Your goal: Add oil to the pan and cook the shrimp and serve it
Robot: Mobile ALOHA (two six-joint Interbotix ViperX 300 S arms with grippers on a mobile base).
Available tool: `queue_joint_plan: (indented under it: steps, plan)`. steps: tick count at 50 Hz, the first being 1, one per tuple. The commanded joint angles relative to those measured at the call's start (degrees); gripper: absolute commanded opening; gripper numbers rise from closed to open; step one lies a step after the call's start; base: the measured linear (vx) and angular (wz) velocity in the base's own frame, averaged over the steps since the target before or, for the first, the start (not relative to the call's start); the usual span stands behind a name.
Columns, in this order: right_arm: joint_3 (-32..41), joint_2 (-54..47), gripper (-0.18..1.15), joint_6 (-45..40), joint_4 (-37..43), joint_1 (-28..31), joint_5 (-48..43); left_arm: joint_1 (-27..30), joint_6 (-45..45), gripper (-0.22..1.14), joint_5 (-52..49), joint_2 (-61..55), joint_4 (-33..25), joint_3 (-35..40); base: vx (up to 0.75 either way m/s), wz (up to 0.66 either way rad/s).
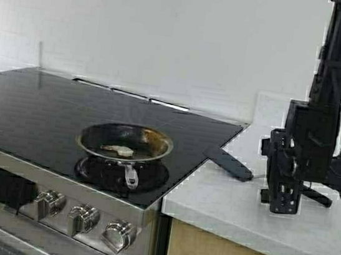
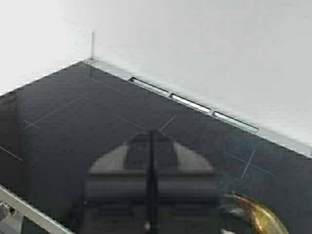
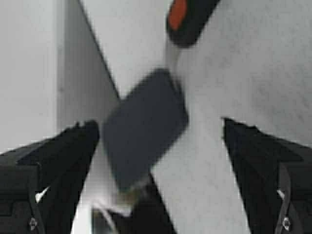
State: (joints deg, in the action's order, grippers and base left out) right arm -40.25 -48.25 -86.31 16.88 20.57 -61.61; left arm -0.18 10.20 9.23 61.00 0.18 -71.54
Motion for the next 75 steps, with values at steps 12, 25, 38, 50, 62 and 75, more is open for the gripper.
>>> queue_joint_plan:
  steps: [12, 25, 38, 50, 62, 75]
  plan:
    - [7.7, 0.2, 1.04, 1.8, -3.0, -3.5, 7.0, 0.0, -0.2, 0.03, 0.3, -0.3, 0.2, 0.8, 0.00, 0.00]
    - [12.0, -1.9, 1.04, 1.8, -4.8, -4.8, 10.1, 0.0, -0.2, 0.03, 0.3, -0.2, 0.2, 0.8, 0.00, 0.00]
    - [15.3, -3.3, 1.04, 2.0, -6.2, -6.1, 13.1, 0.0, -0.2, 0.03, 0.3, -0.2, 0.1, 0.9, 0.00, 0.00]
    - [17.3, -4.0, 1.04, 2.3, -6.9, -7.1, 14.8, 0.0, -0.1, 0.03, 0.3, -0.3, 0.2, 0.9, 0.00, 0.00]
    - [18.5, -4.8, 1.02, 2.1, -7.6, -7.4, 17.0, 0.0, -0.1, 0.03, 0.3, -0.3, 0.2, 0.8, 0.00, 0.00]
    - [18.6, -4.9, 0.75, 1.7, -7.5, -7.9, 22.7, 0.0, -0.1, 0.03, 0.3, -0.3, 0.2, 0.8, 0.00, 0.00]
